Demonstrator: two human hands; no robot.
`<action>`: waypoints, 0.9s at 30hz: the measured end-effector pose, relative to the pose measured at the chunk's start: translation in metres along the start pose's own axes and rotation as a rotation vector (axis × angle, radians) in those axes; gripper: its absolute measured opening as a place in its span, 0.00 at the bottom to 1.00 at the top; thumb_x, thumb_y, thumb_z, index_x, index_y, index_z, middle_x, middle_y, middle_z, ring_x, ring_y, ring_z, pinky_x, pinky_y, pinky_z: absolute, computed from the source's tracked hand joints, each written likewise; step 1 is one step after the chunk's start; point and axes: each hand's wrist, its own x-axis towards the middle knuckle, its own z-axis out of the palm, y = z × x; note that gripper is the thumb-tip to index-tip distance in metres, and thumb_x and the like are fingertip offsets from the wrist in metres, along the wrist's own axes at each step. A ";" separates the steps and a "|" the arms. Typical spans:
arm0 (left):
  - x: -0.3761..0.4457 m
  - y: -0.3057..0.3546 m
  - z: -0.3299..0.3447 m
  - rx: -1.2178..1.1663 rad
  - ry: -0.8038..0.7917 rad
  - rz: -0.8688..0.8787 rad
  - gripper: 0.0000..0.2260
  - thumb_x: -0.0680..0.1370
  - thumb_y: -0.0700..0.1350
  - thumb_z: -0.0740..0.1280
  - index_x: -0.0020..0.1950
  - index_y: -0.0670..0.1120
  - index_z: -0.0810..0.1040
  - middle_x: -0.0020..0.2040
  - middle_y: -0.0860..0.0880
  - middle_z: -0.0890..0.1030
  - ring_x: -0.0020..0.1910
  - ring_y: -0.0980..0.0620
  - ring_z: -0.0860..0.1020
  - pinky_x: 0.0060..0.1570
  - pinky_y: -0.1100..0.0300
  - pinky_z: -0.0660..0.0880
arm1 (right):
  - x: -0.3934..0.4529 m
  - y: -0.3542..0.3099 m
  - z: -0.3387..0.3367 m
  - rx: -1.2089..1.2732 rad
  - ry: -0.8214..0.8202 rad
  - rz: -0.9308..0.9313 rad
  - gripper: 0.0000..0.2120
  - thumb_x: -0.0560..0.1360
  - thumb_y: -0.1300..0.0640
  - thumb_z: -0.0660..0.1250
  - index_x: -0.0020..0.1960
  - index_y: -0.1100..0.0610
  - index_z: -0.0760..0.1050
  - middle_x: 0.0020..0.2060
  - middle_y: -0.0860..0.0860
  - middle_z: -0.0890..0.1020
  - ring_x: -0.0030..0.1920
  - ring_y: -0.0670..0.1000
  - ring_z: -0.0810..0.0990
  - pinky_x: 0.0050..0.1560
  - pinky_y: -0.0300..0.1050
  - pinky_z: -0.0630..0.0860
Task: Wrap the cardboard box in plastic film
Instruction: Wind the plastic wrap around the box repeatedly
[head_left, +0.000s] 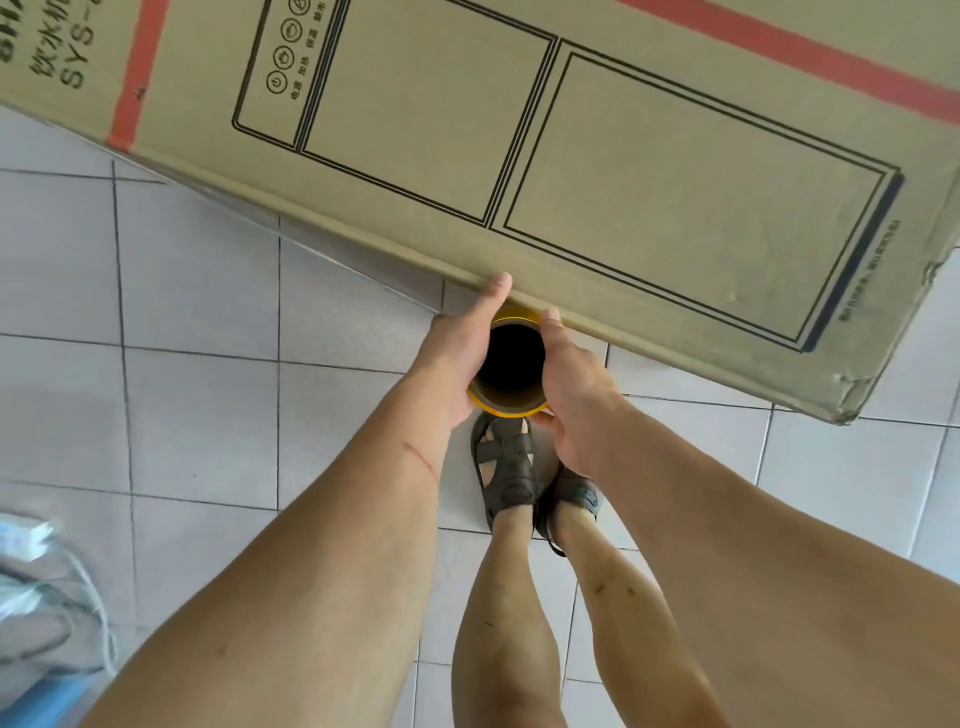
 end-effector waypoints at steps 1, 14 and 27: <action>0.000 0.001 -0.001 -0.019 -0.023 -0.011 0.52 0.59 0.78 0.77 0.72 0.44 0.78 0.59 0.41 0.89 0.55 0.39 0.89 0.56 0.43 0.87 | -0.001 0.000 0.000 0.002 0.000 -0.008 0.32 0.79 0.32 0.52 0.72 0.53 0.69 0.63 0.52 0.76 0.62 0.56 0.75 0.65 0.54 0.73; -0.003 -0.007 0.012 -0.074 -0.017 -0.049 0.64 0.48 0.80 0.75 0.77 0.48 0.72 0.63 0.40 0.86 0.60 0.37 0.87 0.62 0.39 0.85 | -0.004 0.008 -0.013 -0.056 0.002 -0.023 0.37 0.76 0.29 0.53 0.75 0.53 0.64 0.70 0.53 0.72 0.68 0.57 0.71 0.68 0.54 0.68; -0.003 -0.017 0.032 -0.166 0.016 -0.087 0.68 0.42 0.79 0.80 0.76 0.49 0.71 0.64 0.38 0.85 0.58 0.33 0.86 0.56 0.33 0.86 | -0.002 0.019 -0.027 0.070 0.049 0.019 0.39 0.74 0.27 0.55 0.72 0.54 0.69 0.63 0.53 0.77 0.61 0.56 0.76 0.64 0.55 0.74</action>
